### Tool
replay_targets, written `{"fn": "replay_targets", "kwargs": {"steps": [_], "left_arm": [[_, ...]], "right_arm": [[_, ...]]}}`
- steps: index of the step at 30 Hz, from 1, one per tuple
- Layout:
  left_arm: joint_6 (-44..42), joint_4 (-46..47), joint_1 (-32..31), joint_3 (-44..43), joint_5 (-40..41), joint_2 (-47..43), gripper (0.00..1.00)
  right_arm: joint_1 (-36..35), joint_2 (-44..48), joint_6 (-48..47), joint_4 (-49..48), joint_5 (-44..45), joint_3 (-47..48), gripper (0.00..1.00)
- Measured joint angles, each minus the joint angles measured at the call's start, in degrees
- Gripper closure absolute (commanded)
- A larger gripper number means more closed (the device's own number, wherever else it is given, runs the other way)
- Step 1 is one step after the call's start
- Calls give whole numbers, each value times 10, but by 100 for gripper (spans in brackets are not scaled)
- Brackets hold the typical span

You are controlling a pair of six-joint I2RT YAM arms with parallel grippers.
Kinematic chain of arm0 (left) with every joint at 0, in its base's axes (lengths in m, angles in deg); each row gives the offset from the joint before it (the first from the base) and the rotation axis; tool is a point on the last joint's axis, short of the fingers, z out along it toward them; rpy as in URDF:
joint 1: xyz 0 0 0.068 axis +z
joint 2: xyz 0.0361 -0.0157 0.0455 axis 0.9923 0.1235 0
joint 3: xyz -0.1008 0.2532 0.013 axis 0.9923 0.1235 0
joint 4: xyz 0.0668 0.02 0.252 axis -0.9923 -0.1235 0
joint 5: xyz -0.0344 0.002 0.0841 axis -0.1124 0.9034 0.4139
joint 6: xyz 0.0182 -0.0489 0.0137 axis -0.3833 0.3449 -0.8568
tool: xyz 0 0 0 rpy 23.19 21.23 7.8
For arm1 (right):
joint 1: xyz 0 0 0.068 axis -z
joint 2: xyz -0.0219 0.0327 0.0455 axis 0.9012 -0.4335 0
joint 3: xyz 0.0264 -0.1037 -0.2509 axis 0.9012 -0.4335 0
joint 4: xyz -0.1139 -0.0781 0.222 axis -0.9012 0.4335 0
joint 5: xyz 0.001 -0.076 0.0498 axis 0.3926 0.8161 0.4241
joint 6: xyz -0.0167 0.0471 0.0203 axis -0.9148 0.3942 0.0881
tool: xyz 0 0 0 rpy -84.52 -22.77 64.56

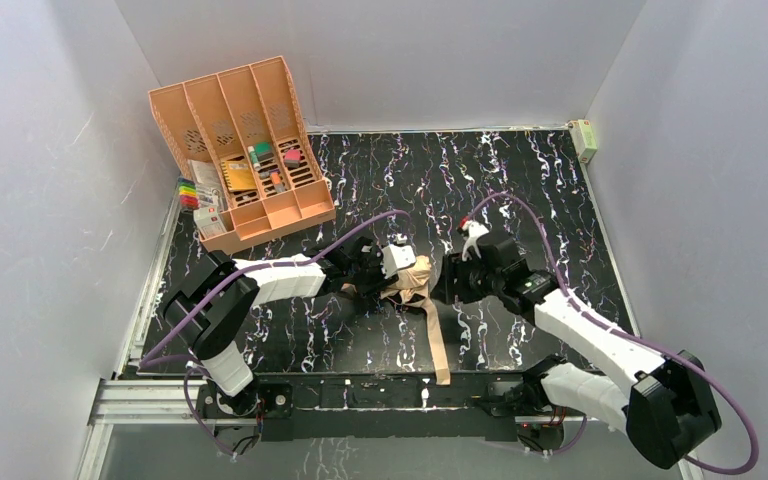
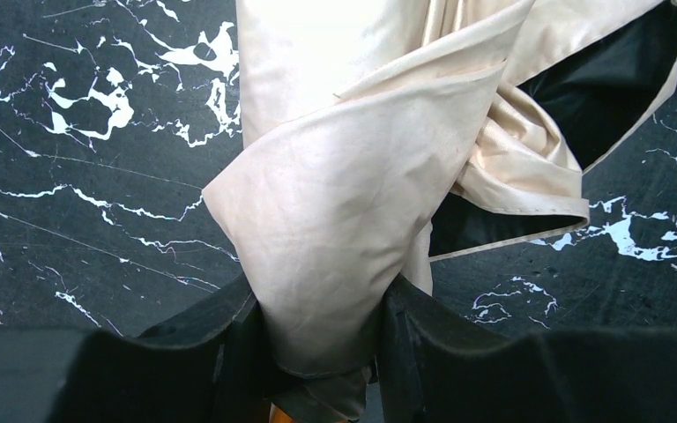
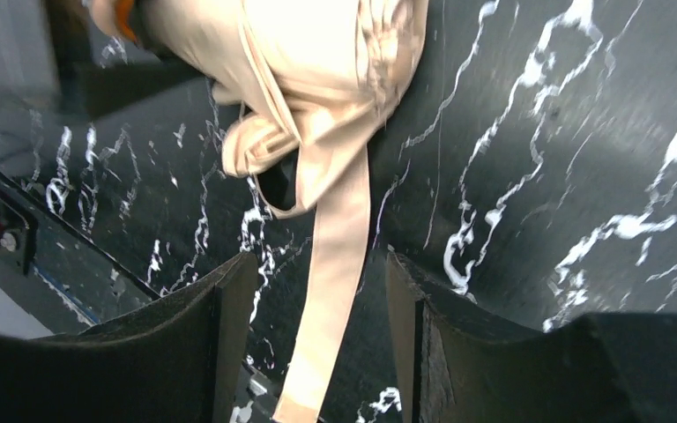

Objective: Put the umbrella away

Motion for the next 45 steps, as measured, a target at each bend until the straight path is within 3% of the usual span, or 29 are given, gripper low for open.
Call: {"fn": "replay_targets", "kwargs": {"steps": [10, 16, 22, 26, 29, 33, 45], "left_arm": [[13, 1, 0, 0, 3, 0, 100], [13, 1, 0, 0, 4, 0, 100], [14, 1, 0, 0, 4, 1, 100], [14, 1, 0, -1, 5, 1, 100], [14, 0, 0, -2, 5, 2, 100], [14, -7, 0, -11, 6, 8, 99], [63, -9, 9, -32, -2, 27, 100]], "right_arm": [[-101, -78, 101, 2, 80, -21, 27], [-130, -140, 120, -20, 112, -15, 29], [-164, -178, 141, -9, 178, 16, 41], [-183, -198, 159, 20, 223, 36, 54], [-193, -211, 171, 37, 251, 48, 68], [-198, -219, 187, 48, 272, 53, 98], [-249, -193, 209, 19, 257, 23, 100]]}}
